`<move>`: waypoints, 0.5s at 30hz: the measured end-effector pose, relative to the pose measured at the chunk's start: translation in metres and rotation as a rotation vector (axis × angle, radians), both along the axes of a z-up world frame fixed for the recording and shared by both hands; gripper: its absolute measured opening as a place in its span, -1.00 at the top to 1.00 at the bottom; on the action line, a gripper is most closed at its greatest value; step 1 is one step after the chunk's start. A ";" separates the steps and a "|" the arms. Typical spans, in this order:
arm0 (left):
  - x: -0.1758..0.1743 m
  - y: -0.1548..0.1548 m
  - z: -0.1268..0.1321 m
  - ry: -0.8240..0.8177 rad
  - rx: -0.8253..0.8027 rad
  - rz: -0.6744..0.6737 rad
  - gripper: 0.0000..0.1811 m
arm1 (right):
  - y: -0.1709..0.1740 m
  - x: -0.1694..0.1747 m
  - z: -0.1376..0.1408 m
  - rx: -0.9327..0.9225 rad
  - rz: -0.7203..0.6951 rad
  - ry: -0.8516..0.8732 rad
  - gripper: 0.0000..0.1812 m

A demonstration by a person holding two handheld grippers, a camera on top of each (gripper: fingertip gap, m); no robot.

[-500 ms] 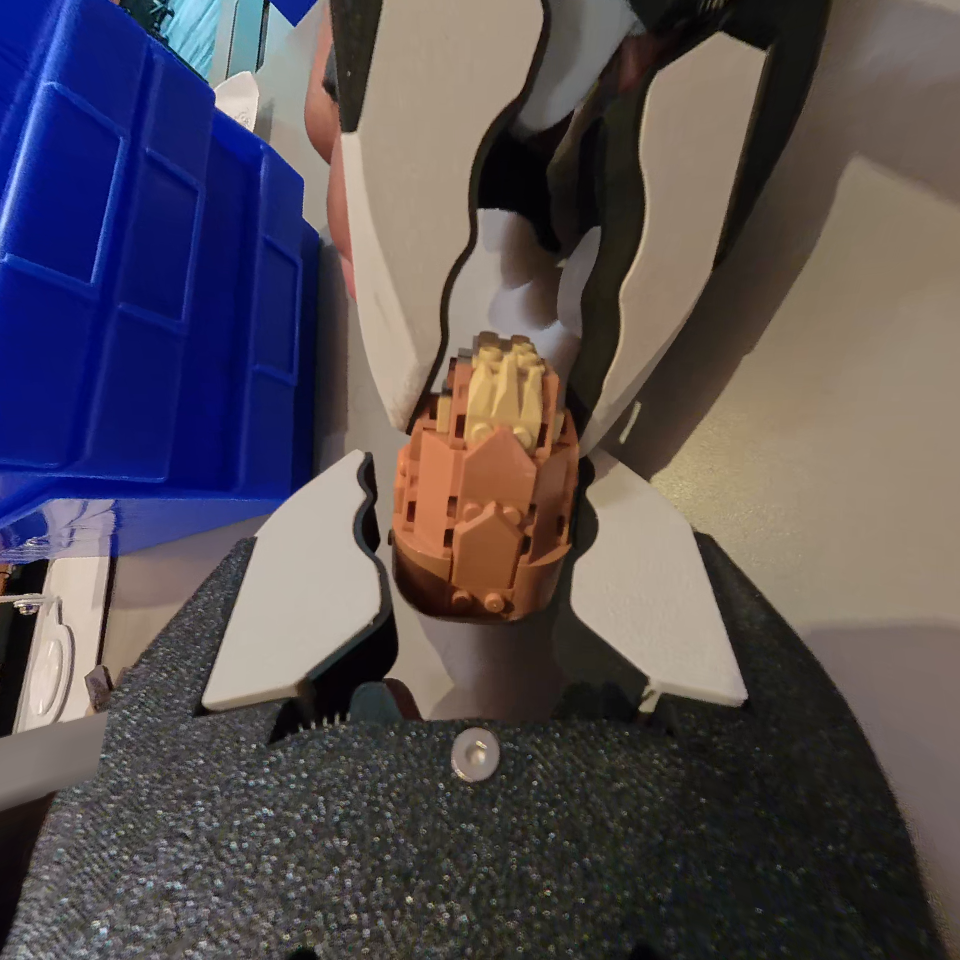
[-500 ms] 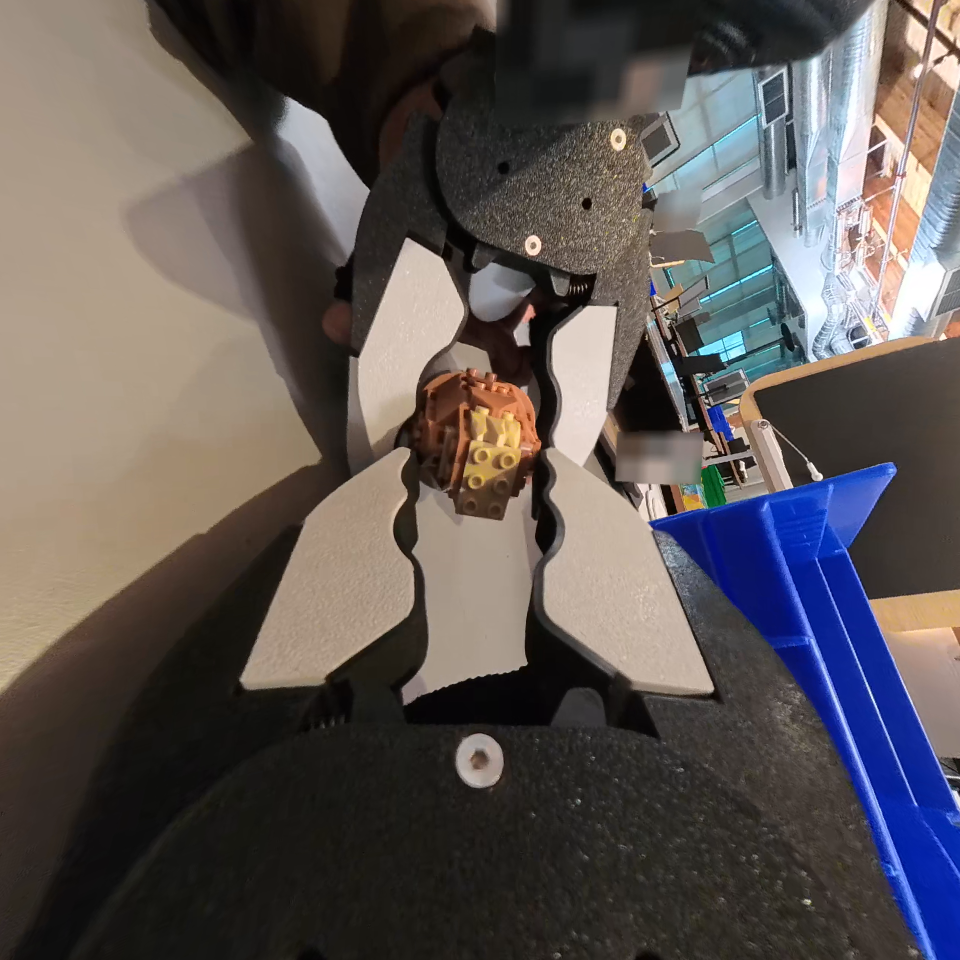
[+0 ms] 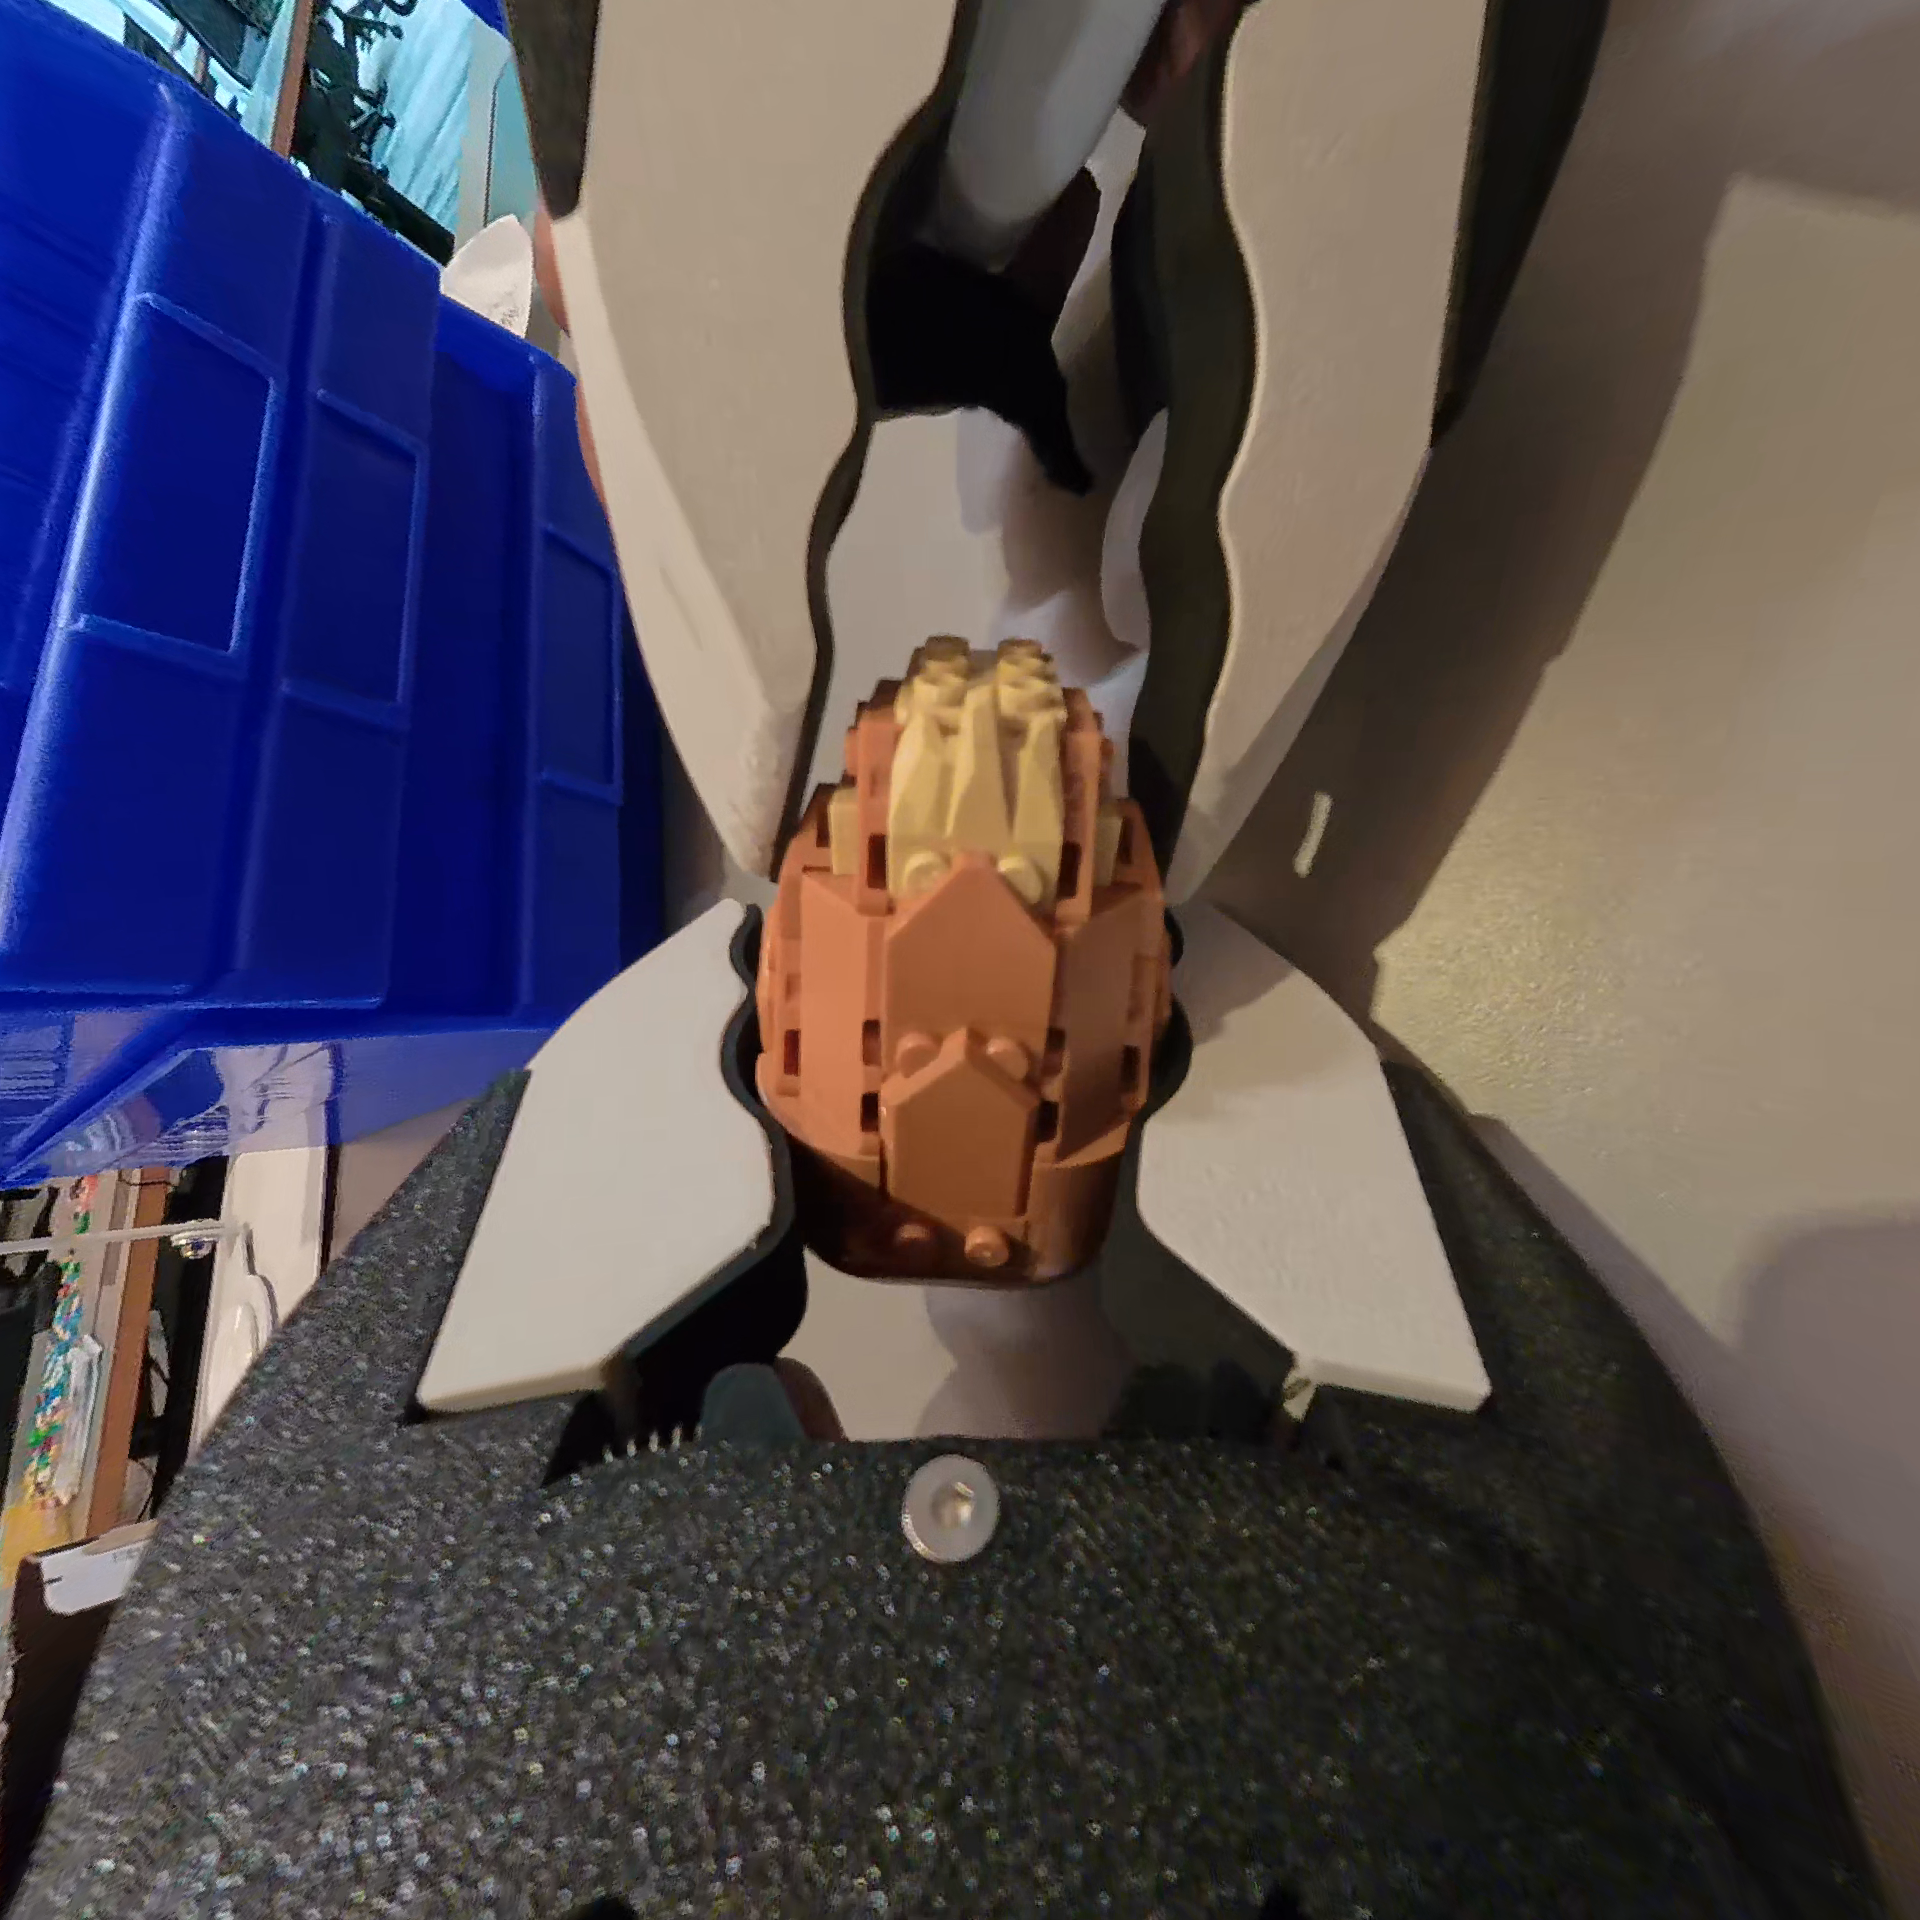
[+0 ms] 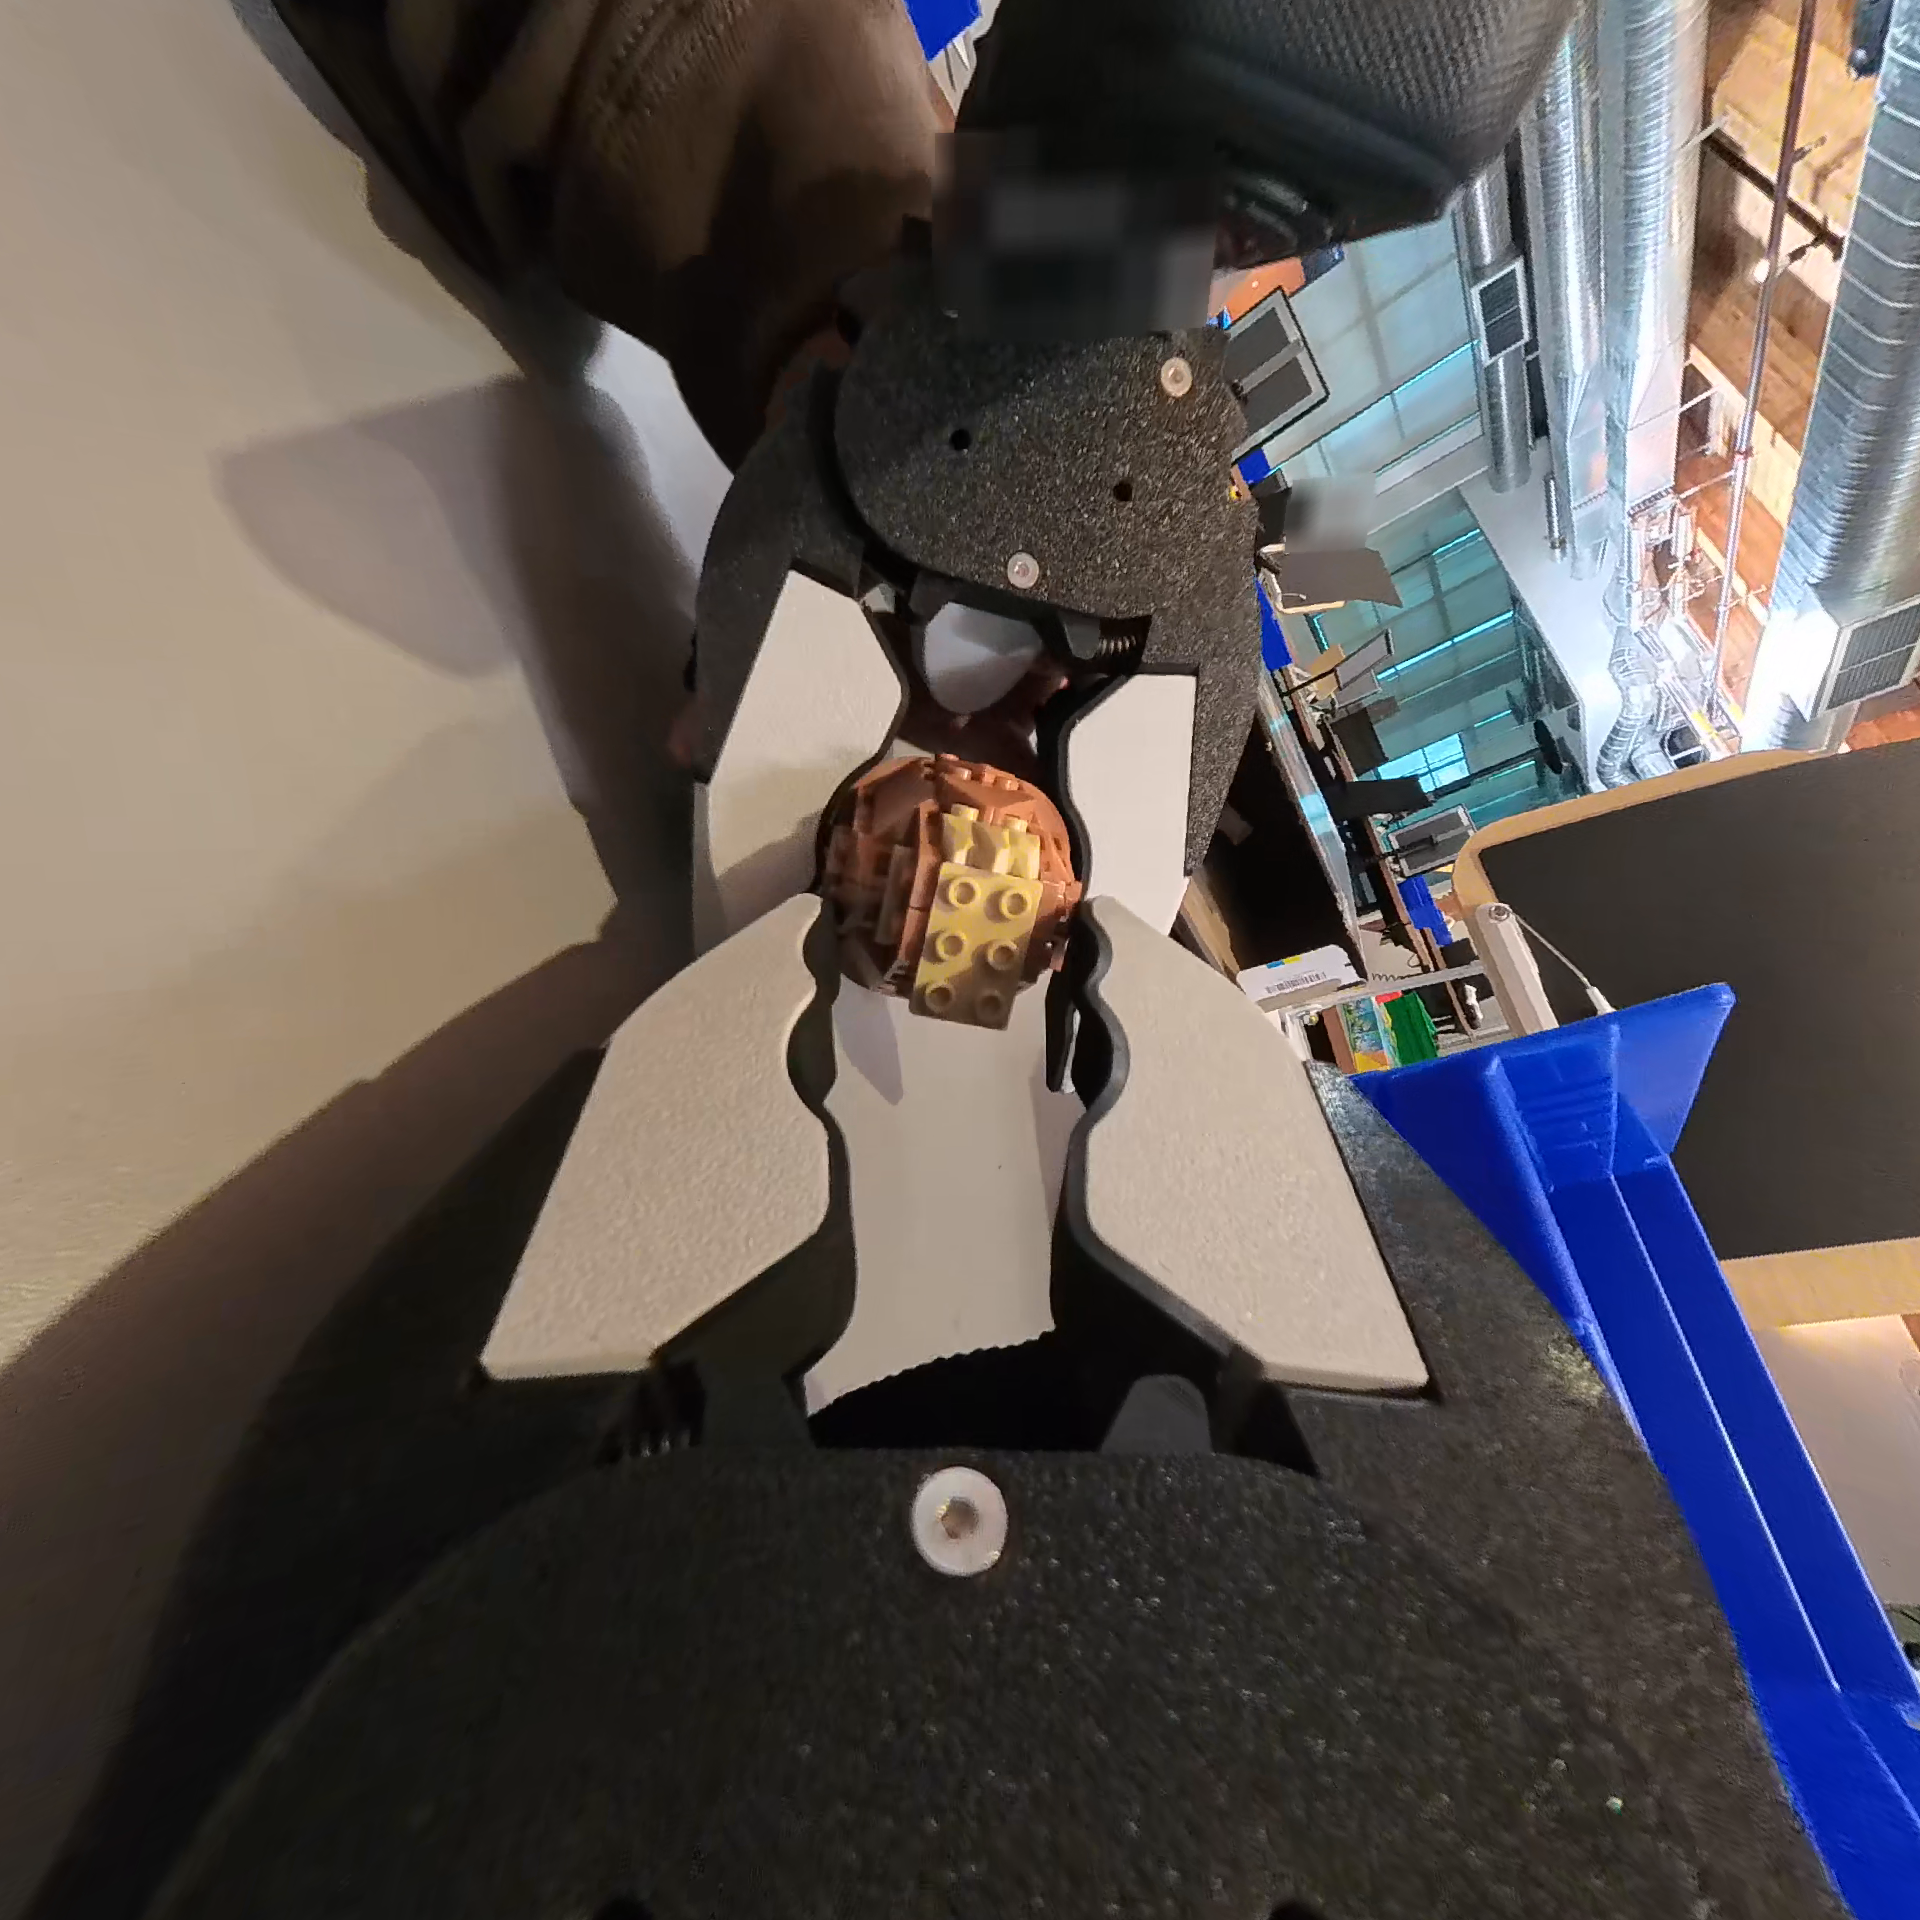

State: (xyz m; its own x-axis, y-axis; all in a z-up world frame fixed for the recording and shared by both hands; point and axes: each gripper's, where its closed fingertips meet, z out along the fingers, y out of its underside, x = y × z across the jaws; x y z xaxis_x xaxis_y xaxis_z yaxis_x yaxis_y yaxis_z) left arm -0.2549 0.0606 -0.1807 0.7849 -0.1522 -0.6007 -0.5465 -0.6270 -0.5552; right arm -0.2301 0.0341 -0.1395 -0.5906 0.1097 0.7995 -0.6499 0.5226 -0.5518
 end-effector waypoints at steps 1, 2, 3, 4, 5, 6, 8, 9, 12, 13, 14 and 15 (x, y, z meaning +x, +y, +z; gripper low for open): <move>-0.001 0.000 0.000 0.006 -0.001 0.006 0.22 | 0.000 0.000 0.000 0.001 -0.003 0.000 0.52; -0.002 0.000 0.000 0.015 0.000 0.013 0.23 | 0.000 -0.001 0.000 0.002 -0.007 0.000 0.52; -0.004 0.000 0.001 0.032 0.003 0.024 0.23 | 0.001 -0.002 -0.001 0.003 -0.014 0.000 0.52; -0.007 0.000 0.001 0.055 0.007 0.045 0.23 | 0.002 -0.004 -0.001 0.007 -0.029 0.002 0.53; -0.011 -0.001 0.002 0.077 0.011 0.072 0.23 | 0.003 -0.007 -0.001 0.010 -0.048 0.003 0.53; -0.015 -0.001 0.003 0.097 0.012 0.095 0.23 | 0.005 -0.010 -0.002 0.009 -0.065 -0.001 0.54; -0.027 -0.003 0.005 0.167 0.004 0.161 0.23 | 0.009 -0.014 0.000 -0.009 -0.093 -0.018 0.56; -0.035 -0.006 0.007 0.216 0.000 0.203 0.23 | 0.011 -0.016 0.002 -0.022 -0.108 -0.025 0.59; -0.052 -0.012 0.022 0.316 0.048 0.310 0.23 | 0.018 -0.022 0.008 -0.060 -0.152 -0.045 0.60; -0.057 -0.014 0.028 0.354 0.065 0.341 0.23 | 0.020 -0.024 0.009 -0.069 -0.168 -0.046 0.60; -0.060 -0.016 0.034 0.393 0.078 0.367 0.23 | 0.021 -0.025 0.010 -0.077 -0.183 -0.052 0.60; -0.063 -0.017 0.039 0.433 0.089 0.389 0.23 | 0.021 -0.027 0.010 -0.085 -0.197 -0.062 0.60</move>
